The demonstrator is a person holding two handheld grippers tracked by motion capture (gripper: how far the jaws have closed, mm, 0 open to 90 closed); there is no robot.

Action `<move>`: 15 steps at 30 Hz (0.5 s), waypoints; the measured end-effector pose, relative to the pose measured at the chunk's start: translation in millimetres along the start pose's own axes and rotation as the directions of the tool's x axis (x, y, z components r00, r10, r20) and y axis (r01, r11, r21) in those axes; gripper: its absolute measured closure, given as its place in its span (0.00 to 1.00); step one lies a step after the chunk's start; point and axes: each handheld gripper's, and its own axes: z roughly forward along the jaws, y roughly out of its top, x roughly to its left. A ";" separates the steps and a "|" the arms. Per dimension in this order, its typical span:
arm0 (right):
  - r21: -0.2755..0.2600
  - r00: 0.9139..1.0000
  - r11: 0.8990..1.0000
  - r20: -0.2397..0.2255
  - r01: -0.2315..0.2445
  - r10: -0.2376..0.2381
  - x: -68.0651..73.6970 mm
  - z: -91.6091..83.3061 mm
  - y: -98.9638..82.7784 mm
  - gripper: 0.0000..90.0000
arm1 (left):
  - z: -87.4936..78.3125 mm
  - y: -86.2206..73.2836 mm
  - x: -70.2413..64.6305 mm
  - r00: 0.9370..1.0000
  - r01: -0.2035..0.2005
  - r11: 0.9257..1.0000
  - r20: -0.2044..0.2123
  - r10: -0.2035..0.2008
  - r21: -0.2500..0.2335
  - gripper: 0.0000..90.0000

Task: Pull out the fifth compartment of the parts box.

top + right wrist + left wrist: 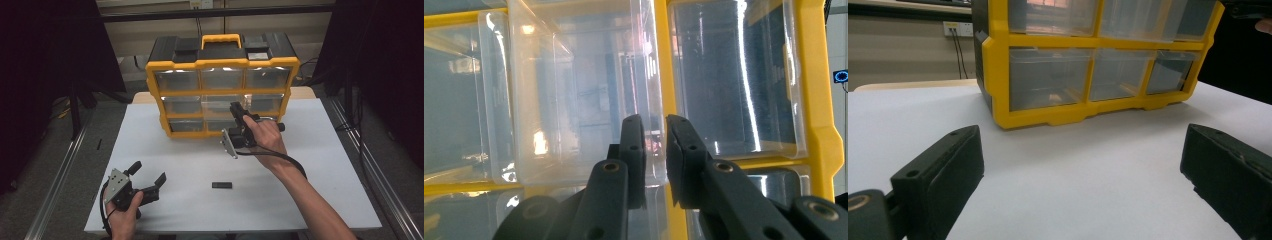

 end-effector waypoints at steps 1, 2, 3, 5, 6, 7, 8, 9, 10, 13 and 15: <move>0.000 1.000 1.000 0.000 0.000 0.000 0.0 0.0 0.0 0.88 | 0.0 0.0 0.0 1.000 0.000 1.000 0.000 0.000 0.000 0.04; 0.001 1.000 1.000 0.002 0.005 -0.005 -0.1 -1.3 0.8 0.88 | -0.5 0.1 -0.7 1.000 0.001 1.000 0.004 -0.001 -0.003 0.04; 0.003 1.000 1.000 0.001 0.003 -0.003 0.0 -1.8 1.2 0.88 | -0.7 0.2 -0.9 1.000 0.002 1.000 0.004 -0.002 -0.005 0.04; 0.003 1.000 1.000 0.003 0.008 -0.008 0.2 -2.5 1.9 0.88 | -0.9 0.3 -1.1 1.000 0.002 1.000 0.006 -0.002 -0.006 0.04; 0.003 1.000 1.000 0.004 0.006 -0.006 0.4 -2.8 2.0 0.88 | -1.0 0.4 -1.1 1.000 0.002 1.000 0.008 -0.001 -0.008 0.04; 0.003 1.000 1.000 0.004 0.006 -0.006 0.4 -2.8 2.0 0.88 | -1.0 0.4 -1.1 1.000 0.002 1.000 0.008 -0.001 -0.008 0.04; 0.006 1.000 1.000 0.006 0.005 -0.005 1.0 -3.8 2.3 0.88 | -1.2 0.7 -1.1 1.000 0.000 1.000 0.011 0.000 -0.009 0.04; 0.006 1.000 1.000 0.006 0.005 -0.005 1.0 -3.8 2.3 0.88 | -1.2 0.7 -1.1 1.000 0.000 1.000 0.011 0.000 -0.009 0.04; 0.003 1.000 1.000 0.010 0.001 -0.001 1.5 -4.3 2.3 0.88 | -1.4 0.9 -1.2 1.000 -0.002 1.000 0.011 0.002 -0.010 0.04; 0.002 1.000 1.000 0.009 0.004 -0.004 1.3 -5.6 2.7 0.88 | -1.7 1.1 -1.8 1.000 0.001 1.000 0.011 -0.001 -0.015 0.04; 0.004 1.000 1.000 0.011 0.003 -0.003 1.5 -6.9 3.1 0.88 | -1.9 1.1 -2.3 1.000 0.000 1.000 0.012 0.000 -0.018 0.04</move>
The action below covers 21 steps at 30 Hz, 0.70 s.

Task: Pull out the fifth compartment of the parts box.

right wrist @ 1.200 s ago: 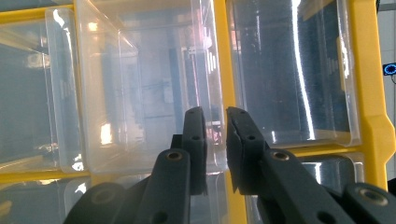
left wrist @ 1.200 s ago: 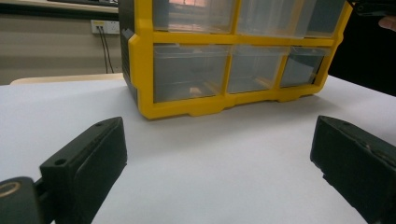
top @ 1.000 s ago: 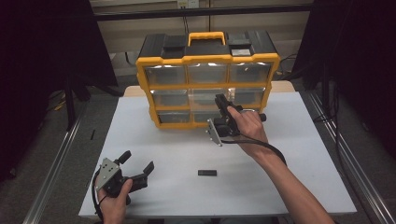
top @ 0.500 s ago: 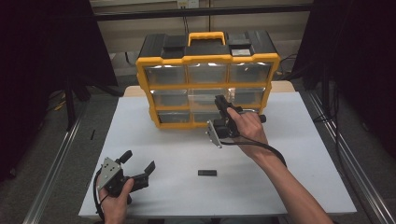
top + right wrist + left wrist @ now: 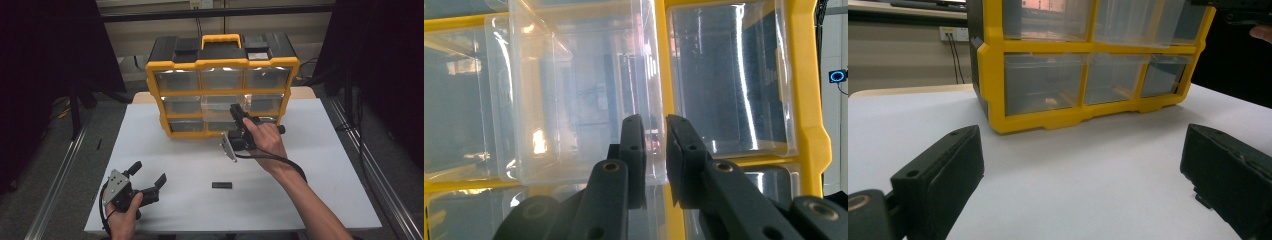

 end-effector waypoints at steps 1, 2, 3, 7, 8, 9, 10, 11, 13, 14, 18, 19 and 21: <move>-0.001 1.000 1.000 0.000 0.000 0.000 0.0 -0.6 0.1 0.88 | 0.1 0.0 -0.2 1.000 0.003 1.000 0.002 -0.003 -0.002 0.04; -0.001 1.000 1.000 0.001 0.004 -0.004 0.2 -1.0 0.2 0.88 | 0.1 0.0 -0.2 1.000 0.003 1.000 0.002 -0.003 -0.002 0.04; -0.005 1.000 1.000 0.000 0.004 -0.004 0.1 -1.1 0.3 0.88 | 0.1 0.1 -0.4 1.000 0.003 1.000 0.003 -0.003 -0.004 0.04; -0.006 1.000 1.000 0.004 -0.002 0.002 0.9 -1.9 0.1 0.88 | -0.4 0.1 -0.3 1.000 -0.010 1.000 0.006 0.010 0.003 0.04; -0.008 1.000 1.000 0.006 -0.002 0.002 1.0 -2.1 0.1 0.88 | -0.4 0.1 -0.3 1.000 -0.010 1.000 0.007 0.010 0.002 0.04; -0.008 1.000 1.000 0.007 -0.001 0.001 1.1 -2.5 0.1 0.88 | -0.2 0.1 -0.3 1.000 -0.008 1.000 0.005 0.008 -0.001 0.04; -0.008 1.000 1.000 0.007 -0.001 0.001 1.1 -2.5 0.1 0.88 | -0.2 0.1 -0.3 1.000 -0.008 1.000 0.005 0.008 -0.001 0.04; -0.008 1.000 1.000 0.008 -0.001 0.001 1.2 -3.8 0.0 0.88 | 0.1 0.0 -0.7 1.000 0.000 1.000 0.002 0.000 -0.007 0.04; -0.012 1.000 1.000 0.010 0.001 -0.001 1.4 -4.2 -0.3 0.88 | 0.2 0.1 -0.6 1.000 0.001 1.000 -0.001 -0.001 -0.007 0.04; -0.012 1.000 1.000 0.010 0.001 -0.001 1.4 -4.2 -0.3 0.88 | 0.2 0.1 -0.6 1.000 0.001 1.000 -0.001 -0.001 -0.007 0.04; -0.011 1.000 1.000 0.009 0.001 0.000 1.6 -5.6 0.6 0.88 | -1.0 0.2 -1.1 1.000 -0.003 1.000 0.006 0.003 -0.005 0.04; -0.010 1.000 1.000 0.010 -0.002 0.002 1.7 -6.0 0.6 0.88 | -1.4 0.3 -0.7 1.000 -0.006 1.000 0.006 0.006 -0.003 0.04; -0.009 1.000 1.000 0.013 0.002 -0.002 1.8 -6.9 0.9 0.88 | -1.4 0.4 -1.1 1.000 -0.001 1.000 0.003 0.001 -0.012 0.04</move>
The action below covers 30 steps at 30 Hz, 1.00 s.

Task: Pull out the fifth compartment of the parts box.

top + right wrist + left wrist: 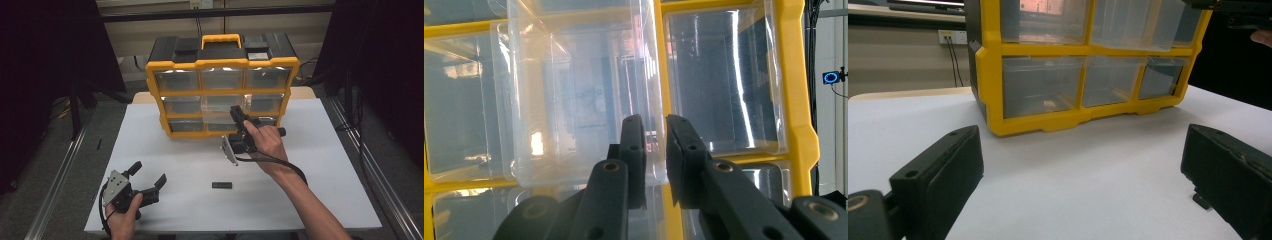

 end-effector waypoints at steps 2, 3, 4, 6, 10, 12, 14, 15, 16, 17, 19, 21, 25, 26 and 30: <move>0.000 1.000 1.000 0.000 -0.002 0.002 0.0 -0.9 0.1 0.88 | -0.4 0.4 0.0 1.000 -0.004 1.000 0.001 0.004 0.000 0.04; 0.000 1.000 1.000 0.000 -0.002 0.002 0.0 -0.9 0.1 0.88 | -0.4 0.4 0.0 1.000 -0.004 1.000 0.001 0.004 0.000 0.04; -0.001 1.000 1.000 0.000 -0.001 0.001 0.1 -1.2 0.2 0.88 | -0.6 0.4 -0.4 1.000 -0.003 1.000 0.004 0.003 0.000 0.04; -0.002 1.000 1.000 0.002 -0.001 0.001 0.3 -3.0 0.4 0.88 | -0.5 0.4 -0.6 1.000 -0.003 1.000 0.004 0.003 0.000 0.04; -0.007 1.000 1.000 0.006 0.001 0.000 0.9 -4.3 0.0 0.88 | -0.6 0.4 -0.3 1.000 -0.006 1.000 0.004 0.006 0.003 0.04; -0.005 1.000 1.000 0.007 0.002 -0.002 1.0 -5.2 -0.4 0.88 | -0.6 0.4 -0.6 1.000 -0.003 1.000 0.004 0.003 0.000 0.04; -0.008 1.000 1.000 0.007 0.004 -0.004 0.7 -5.2 -0.8 0.88 | -0.6 0.4 -0.5 1.000 -0.004 1.000 0.003 0.004 0.000 0.04; -0.008 1.000 1.000 0.009 -0.004 0.004 1.1 -5.7 -1.6 0.88 | -0.7 0.4 -0.5 1.000 -0.003 1.000 0.003 0.003 0.000 0.04; -0.006 1.000 1.000 0.012 -0.008 0.008 1.2 -6.7 -2.3 0.88 | -0.6 0.4 -0.5 1.000 -0.004 1.000 0.003 0.004 0.000 0.04; -0.006 1.000 1.000 0.012 -0.008 0.008 1.2 -6.7 -2.3 0.88 | -0.6 0.4 -0.5 1.000 -0.004 1.000 0.003 0.004 0.000 0.04; -0.002 1.000 1.000 0.012 -0.008 0.008 1.7 -8.0 -2.1 0.88 | -0.6 0.4 -0.4 1.000 -0.006 1.000 0.002 0.006 0.003 0.04; -0.006 1.000 1.000 0.013 -0.005 0.005 1.6 -8.6 -1.9 0.88 | -0.7 0.4 -0.4 1.000 -0.009 1.000 0.003 0.009 0.004 0.04; -0.010 1.000 1.000 0.012 -0.007 0.007 2.2 -9.3 -2.0 0.88 | -0.6 0.4 -0.4 1.000 -0.006 1.000 0.002 0.006 0.003 0.04; -0.010 1.000 1.000 0.012 -0.006 0.006 2.2 -9.4 -2.1 0.88 | -0.6 0.4 -0.4 1.000 -0.006 1.000 0.002 0.006 0.002 0.04; -0.009 1.000 1.000 0.015 -0.003 0.003 3.4 -11.3 -1.7 0.88 | -0.3 0.3 -0.4 1.000 -0.015 1.000 0.004 0.014 0.005 0.04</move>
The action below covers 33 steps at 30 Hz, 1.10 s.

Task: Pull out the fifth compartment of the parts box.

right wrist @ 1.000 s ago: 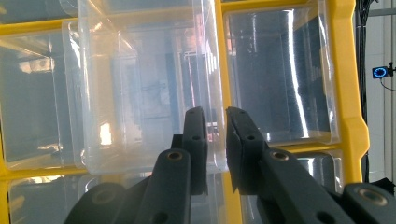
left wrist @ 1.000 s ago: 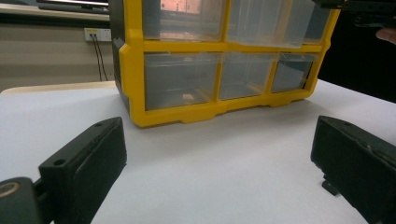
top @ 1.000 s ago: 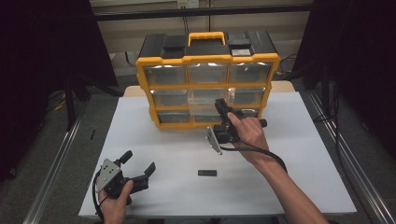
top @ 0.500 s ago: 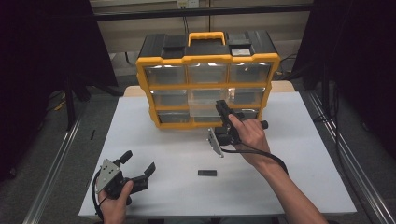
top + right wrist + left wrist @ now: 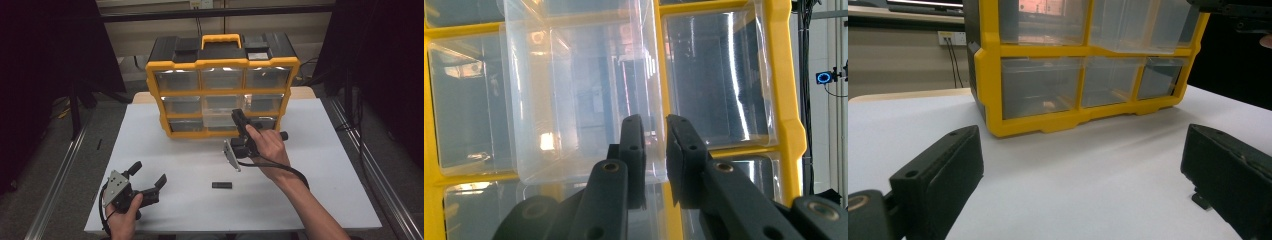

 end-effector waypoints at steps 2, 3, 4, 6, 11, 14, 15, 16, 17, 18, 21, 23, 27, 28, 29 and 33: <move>-0.001 1.000 1.000 -0.001 -0.002 0.002 -0.3 -0.3 -0.2 0.88 | 0.1 0.0 -0.1 1.000 0.002 1.000 0.000 -0.002 0.000 0.04; -0.002 1.000 1.000 -0.001 -0.001 0.001 -0.3 -0.3 -0.3 0.88 | 0.1 0.0 0.0 1.000 0.002 1.000 0.000 -0.002 -0.001 0.04; -0.001 1.000 1.000 -0.002 -0.003 0.003 -0.2 -0.6 -0.3 0.88 | 0.1 0.0 0.0 1.000 0.002 1.000 0.000 -0.002 -0.001 0.04; -0.001 1.000 1.000 -0.003 -0.003 0.003 -0.3 -0.7 -0.3 0.88 | 0.1 0.0 0.1 1.000 0.006 1.000 -0.002 -0.006 -0.003 0.04; -0.001 1.000 1.000 -0.002 -0.004 0.004 0.3 -2.0 0.3 0.88 | 0.0 0.1 0.1 1.000 0.003 1.000 -0.001 -0.003 -0.002 0.04; -0.007 1.000 1.000 -0.003 -0.004 0.004 -0.4 -2.9 0.1 0.88 | 0.2 0.1 -0.1 1.000 0.010 1.000 -0.002 -0.010 -0.006 0.04; -0.006 1.000 1.000 -0.004 -0.004 0.004 -0.4 -3.1 0.3 0.88 | 0.1 0.2 -0.1 1.000 0.010 1.000 -0.001 -0.010 -0.007 0.04; -0.004 1.000 1.000 -0.002 -0.005 0.005 -0.1 -3.7 0.6 0.88 | 0.1 0.2 -0.1 1.000 0.011 1.000 -0.001 -0.011 -0.007 0.04; -0.004 1.000 1.000 -0.002 -0.005 0.005 -0.1 -3.7 0.6 0.88 | 0.1 0.2 -0.1 1.000 0.011 1.000 -0.001 -0.011 -0.007 0.04; -0.005 1.000 1.000 -0.001 -0.007 0.007 0.0 -4.1 0.9 0.88 | 0.2 0.2 -0.1 1.000 0.014 1.000 -0.003 -0.014 -0.011 0.04; -0.007 1.000 1.000 0.000 -0.002 0.002 0.1 -4.6 1.1 0.88 | 0.1 0.3 -0.1 1.000 0.011 1.000 -0.003 -0.011 -0.009 0.04; -0.008 1.000 1.000 0.001 -0.003 0.003 0.4 -4.8 1.2 0.88 | 0.1 0.2 -0.3 1.000 0.012 1.000 -0.001 -0.012 -0.008 0.04; -0.006 1.000 1.000 -0.002 -0.006 0.006 0.6 -5.6 1.3 0.88 | 0.2 0.2 -0.1 1.000 0.014 1.000 -0.003 -0.014 -0.011 0.04; -0.006 1.000 1.000 -0.002 -0.006 0.006 0.7 -6.0 1.5 0.88 | 0.2 0.2 -0.2 1.000 0.014 1.000 -0.003 -0.014 -0.011 0.04; -0.006 1.000 1.000 -0.001 -0.007 0.007 0.7 -6.2 1.4 0.88 | 0.2 0.2 -0.2 1.000 0.014 1.000 -0.003 -0.014 -0.011 0.04; -0.006 1.000 1.000 0.003 -0.015 0.015 1.6 -7.5 1.4 0.87 | 0.1 0.2 -0.3 1.000 0.012 1.000 -0.001 -0.012 -0.007 0.04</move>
